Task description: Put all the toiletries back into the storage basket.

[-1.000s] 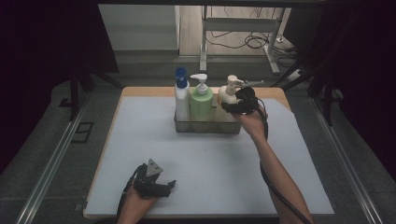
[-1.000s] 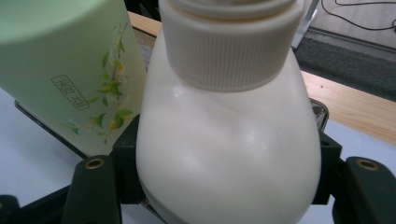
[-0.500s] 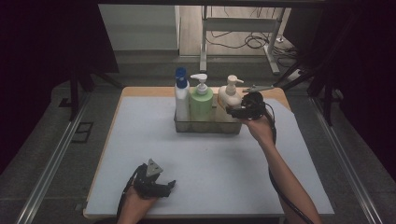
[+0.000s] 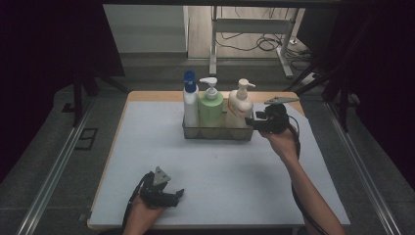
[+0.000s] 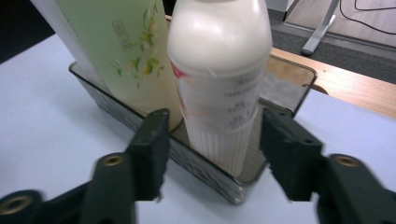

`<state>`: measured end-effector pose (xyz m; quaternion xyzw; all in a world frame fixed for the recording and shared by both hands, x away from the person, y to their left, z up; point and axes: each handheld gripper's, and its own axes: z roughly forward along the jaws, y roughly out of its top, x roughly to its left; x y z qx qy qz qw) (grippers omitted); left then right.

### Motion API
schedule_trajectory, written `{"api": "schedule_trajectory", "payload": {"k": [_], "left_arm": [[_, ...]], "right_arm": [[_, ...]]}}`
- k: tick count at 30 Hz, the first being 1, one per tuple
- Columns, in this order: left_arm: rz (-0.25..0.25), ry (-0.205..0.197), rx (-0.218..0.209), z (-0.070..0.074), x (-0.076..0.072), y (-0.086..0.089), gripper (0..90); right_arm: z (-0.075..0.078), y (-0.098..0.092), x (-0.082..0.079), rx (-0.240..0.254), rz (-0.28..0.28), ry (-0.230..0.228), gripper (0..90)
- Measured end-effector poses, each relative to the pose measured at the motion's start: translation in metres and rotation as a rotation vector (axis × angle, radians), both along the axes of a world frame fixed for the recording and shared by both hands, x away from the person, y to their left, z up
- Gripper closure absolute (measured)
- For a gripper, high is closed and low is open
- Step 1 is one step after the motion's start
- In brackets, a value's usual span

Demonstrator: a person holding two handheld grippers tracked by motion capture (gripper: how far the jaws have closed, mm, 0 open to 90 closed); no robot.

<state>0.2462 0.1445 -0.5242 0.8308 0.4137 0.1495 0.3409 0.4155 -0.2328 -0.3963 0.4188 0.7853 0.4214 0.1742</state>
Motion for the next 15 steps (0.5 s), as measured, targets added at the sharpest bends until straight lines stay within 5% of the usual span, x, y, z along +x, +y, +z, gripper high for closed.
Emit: {"api": "schedule_trajectory", "payload": {"k": [9, 15], "left_arm": [[-0.003, 0.001, 0.005, 0.0, 0.0, 0.0, 12.1], [-0.003, 0.001, 0.005, 0.0, 0.0, 0.0, 12.1]], "right_arm": [[-0.003, -0.012, -0.002, -0.042, -0.041, -0.017, 67.7], [-0.01, -0.015, 0.012, -0.046, -0.072, -0.004, 84.2]]}}
